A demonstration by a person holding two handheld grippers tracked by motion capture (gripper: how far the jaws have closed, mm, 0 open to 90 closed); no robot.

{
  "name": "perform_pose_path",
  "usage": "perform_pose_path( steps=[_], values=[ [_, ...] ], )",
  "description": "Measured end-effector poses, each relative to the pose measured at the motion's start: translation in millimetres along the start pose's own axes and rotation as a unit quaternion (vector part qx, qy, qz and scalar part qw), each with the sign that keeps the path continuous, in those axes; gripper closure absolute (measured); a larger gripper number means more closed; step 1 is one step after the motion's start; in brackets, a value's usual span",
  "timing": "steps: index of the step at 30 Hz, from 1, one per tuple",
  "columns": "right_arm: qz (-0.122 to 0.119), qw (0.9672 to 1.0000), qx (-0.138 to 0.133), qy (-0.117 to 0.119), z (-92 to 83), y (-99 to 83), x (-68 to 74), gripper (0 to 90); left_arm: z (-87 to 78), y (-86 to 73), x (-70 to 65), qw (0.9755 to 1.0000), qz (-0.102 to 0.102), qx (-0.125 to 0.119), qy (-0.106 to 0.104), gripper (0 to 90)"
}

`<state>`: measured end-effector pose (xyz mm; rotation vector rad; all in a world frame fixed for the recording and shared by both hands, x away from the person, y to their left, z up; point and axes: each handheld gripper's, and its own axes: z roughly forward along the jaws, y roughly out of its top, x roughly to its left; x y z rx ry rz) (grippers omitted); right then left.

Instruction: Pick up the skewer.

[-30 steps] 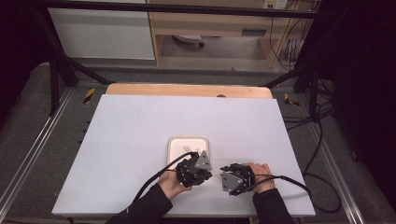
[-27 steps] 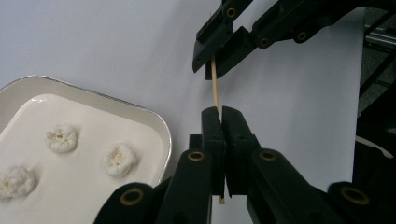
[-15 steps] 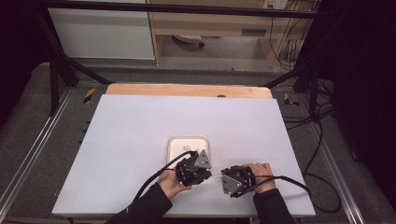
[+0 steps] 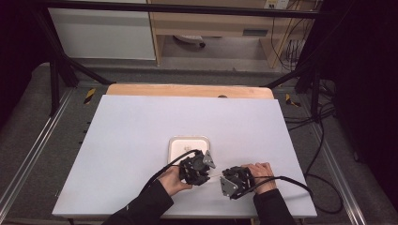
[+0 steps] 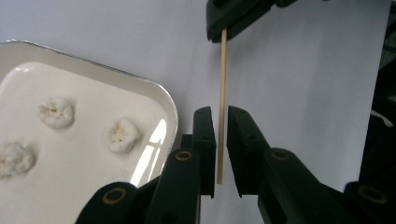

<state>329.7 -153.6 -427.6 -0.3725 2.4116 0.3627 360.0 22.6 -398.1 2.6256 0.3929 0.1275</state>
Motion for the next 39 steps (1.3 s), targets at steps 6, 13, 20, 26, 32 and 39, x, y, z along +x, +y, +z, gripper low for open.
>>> perform_pose_path(
  steps=[6, 13, 20, 26, 32, 39],
  values=[
    [-0.009, 0.9999, 0.005, 0.0, 0.7, 1.7, 0.3, 88.8, 8.6, 4.2, -3.2, 0.9996, 0.008, 0.026, 0.005, 85.7],
    [-0.011, 0.9999, 0.009, -0.001, 0.6, 2.8, 2.4, 88.8, 11.2, 5.9, -6.5, 0.9991, 0.016, 0.038, 0.015, 88.0],
    [0.01, 0.9999, 0.002, -0.008, 0.0, 3.2, 1.5, 86.1, 8.4, 4.5, -6.7, 0.999, 0.016, 0.037, 0.019, 88.4],
    [0.095, 0.9947, -0.031, -0.022, -5.6, -2.6, -4.8, 63.4, 2.4, -5.2, -2.3, 0.9993, 0.01, 0.025, 0.028, 88.4],
    [0.219, 0.9742, -0.055, 0.008, -10.0, -15.8, -15.0, 43.2, -5.1, -20.2, 3.2, 0.9992, 0.0, 0.01, 0.037, 88.3],
    [0.328, 0.941, -0.08, 0.024, -12.0, -30.6, -20.2, 28.5, -17.6, -39.1, 9.0, 0.9985, -0.027, -0.01, 0.048, 88.3]
  ],
)
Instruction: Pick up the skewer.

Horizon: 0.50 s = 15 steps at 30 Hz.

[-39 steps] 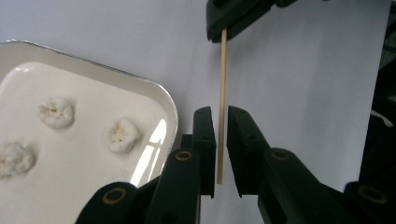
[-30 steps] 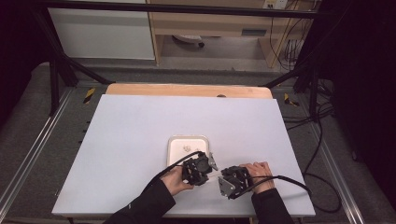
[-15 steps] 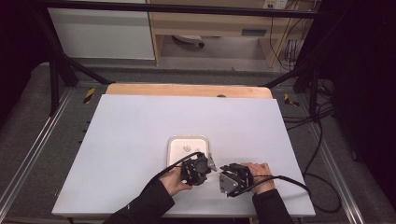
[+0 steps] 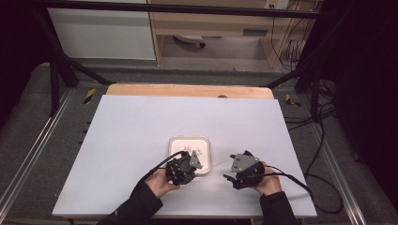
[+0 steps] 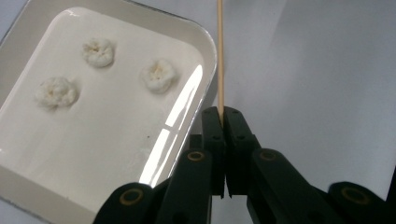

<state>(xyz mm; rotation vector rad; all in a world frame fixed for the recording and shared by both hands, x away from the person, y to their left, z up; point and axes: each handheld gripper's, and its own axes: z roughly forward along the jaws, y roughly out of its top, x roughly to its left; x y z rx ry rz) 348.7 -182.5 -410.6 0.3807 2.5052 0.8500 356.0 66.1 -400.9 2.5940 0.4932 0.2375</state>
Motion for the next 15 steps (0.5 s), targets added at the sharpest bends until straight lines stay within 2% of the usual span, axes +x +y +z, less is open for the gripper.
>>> perform_pose_path(
  steps=[4, 9, 15],
  values=[
    [0.042, 0.9991, 0.002, 0.0, -0.9, -3.4, -3.4, 21.1, -7.8, -9.7, 4.5, 0.9997, -0.014, -0.019, 0.001, 88.2],
    [0.096, 0.9954, -0.001, -0.001, -0.3, -8.0, -6.0, 15.5, -14.9, -23.2, 9.6, 0.9984, -0.037, -0.042, 0.005, 88.2],
    [0.126, 0.992, -0.003, -0.002, 0.6, -10.6, -6.7, 10.6, -20.9, -41.9, 15.0, 0.9941, -0.07, -0.083, 0.009, 88.2]
  ],
)
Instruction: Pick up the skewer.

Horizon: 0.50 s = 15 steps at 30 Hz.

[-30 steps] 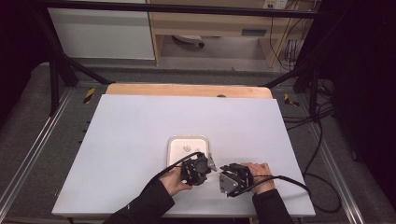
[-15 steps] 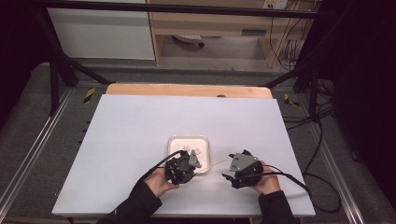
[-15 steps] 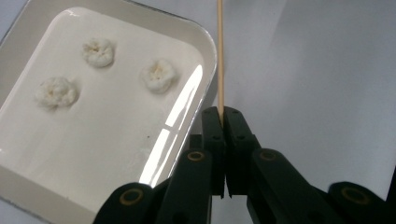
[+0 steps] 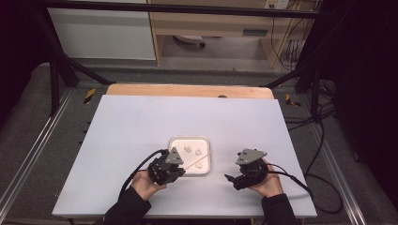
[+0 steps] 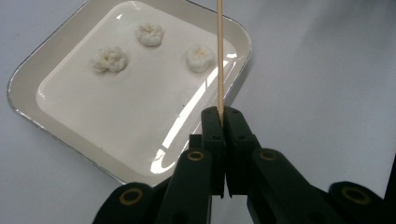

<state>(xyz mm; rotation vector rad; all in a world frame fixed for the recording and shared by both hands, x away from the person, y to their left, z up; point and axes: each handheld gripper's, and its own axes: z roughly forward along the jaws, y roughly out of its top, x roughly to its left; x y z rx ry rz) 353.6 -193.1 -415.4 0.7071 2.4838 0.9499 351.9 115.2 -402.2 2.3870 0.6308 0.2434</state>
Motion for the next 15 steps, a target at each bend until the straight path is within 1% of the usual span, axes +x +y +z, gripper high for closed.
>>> perform_pose_path(
  steps=[4, 6, 10, 11, 13, 15],
  values=[
    [0.014, 0.9998, -0.008, -0.008, 0.9, 0.7, 0.7, 8.3, -3.7, -11.5, 3.8, 0.9995, -0.021, -0.024, 0.005, 88.1],
    [0.021, 0.9996, -0.013, -0.012, 1.3, 1.1, 1.3, 7.0, -6.1, -16.5, 5.4, 0.9991, -0.027, -0.033, 0.006, 88.1],
    [0.039, 0.9989, -0.025, -0.008, 2.1, 2.5, 0.9, 6.3, -10.5, -26.2, 7.7, 0.9978, -0.04, -0.052, 0.013, 88.1],
    [0.044, 0.9985, -0.032, -0.005, 2.7, 3.0, 0.4, 6.3, -11.5, -28.7, 8.2, 0.9973, -0.044, -0.057, 0.015, 88.1],
    [0.053, 0.9977, -0.041, -0.002, 3.1, 4.2, -0.4, 5.9, -13.3, -33.2, 9.7, 0.9965, -0.052, -0.064, 0.015, 88.1],
    [0.065, 0.9967, -0.048, 0.004, 3.6, 5.5, -1.7, 6.0, -15.2, -36.8, 10.6, 0.9961, -0.055, -0.068, 0.018, 88.1]
  ],
)
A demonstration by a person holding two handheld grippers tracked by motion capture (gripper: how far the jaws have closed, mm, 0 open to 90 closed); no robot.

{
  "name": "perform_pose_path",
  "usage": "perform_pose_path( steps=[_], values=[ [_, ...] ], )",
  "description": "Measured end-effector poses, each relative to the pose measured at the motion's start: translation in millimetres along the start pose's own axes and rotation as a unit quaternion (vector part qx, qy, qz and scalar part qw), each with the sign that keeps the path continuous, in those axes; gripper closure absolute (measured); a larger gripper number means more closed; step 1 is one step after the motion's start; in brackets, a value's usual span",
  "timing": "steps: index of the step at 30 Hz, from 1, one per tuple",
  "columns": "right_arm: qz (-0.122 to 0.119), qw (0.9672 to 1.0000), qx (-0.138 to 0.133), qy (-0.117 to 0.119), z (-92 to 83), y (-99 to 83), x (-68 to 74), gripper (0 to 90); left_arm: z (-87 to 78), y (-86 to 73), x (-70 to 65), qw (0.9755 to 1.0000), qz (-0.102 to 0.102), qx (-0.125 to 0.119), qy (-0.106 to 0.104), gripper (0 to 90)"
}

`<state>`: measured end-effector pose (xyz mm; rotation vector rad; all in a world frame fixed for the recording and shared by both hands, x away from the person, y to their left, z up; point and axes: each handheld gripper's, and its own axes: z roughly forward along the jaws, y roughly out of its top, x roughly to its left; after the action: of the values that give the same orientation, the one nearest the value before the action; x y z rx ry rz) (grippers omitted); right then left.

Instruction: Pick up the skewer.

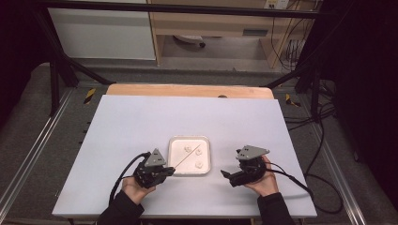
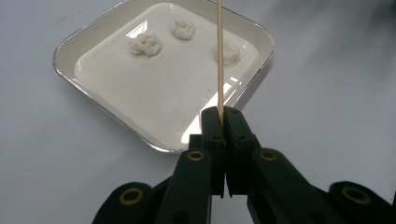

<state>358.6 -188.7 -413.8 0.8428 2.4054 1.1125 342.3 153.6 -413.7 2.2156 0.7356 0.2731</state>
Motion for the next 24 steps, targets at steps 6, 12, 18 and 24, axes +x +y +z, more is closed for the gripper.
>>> perform_pose_path(
  steps=[6, 12, 18, 24],
  values=[
    [0.027, 0.9994, -0.012, 0.019, 2.6, 4.7, -2.6, 5.6, -5.1, -5.0, 3.8, 0.9998, -0.011, -0.016, 0.0, 88.1],
    [0.032, 0.9991, -0.012, 0.026, 11.5, 15.4, 1.2, 4.7, -7.5, -9.6, 4.2, 0.9996, -0.012, -0.026, 0.007, 88.1],
    [0.046, 0.998, -0.013, 0.042, 24.9, 28.6, 5.2, 4.1, -8.7, -12.5, 6.1, 0.9991, -0.02, -0.037, 0.005, 88.1],
    [0.048, 0.9976, -0.011, 0.049, 35.2, 39.4, 9.8, 4.3, -8.6, -15.0, 6.5, 0.9987, -0.026, -0.043, 0.006, 88.1]
  ],
)
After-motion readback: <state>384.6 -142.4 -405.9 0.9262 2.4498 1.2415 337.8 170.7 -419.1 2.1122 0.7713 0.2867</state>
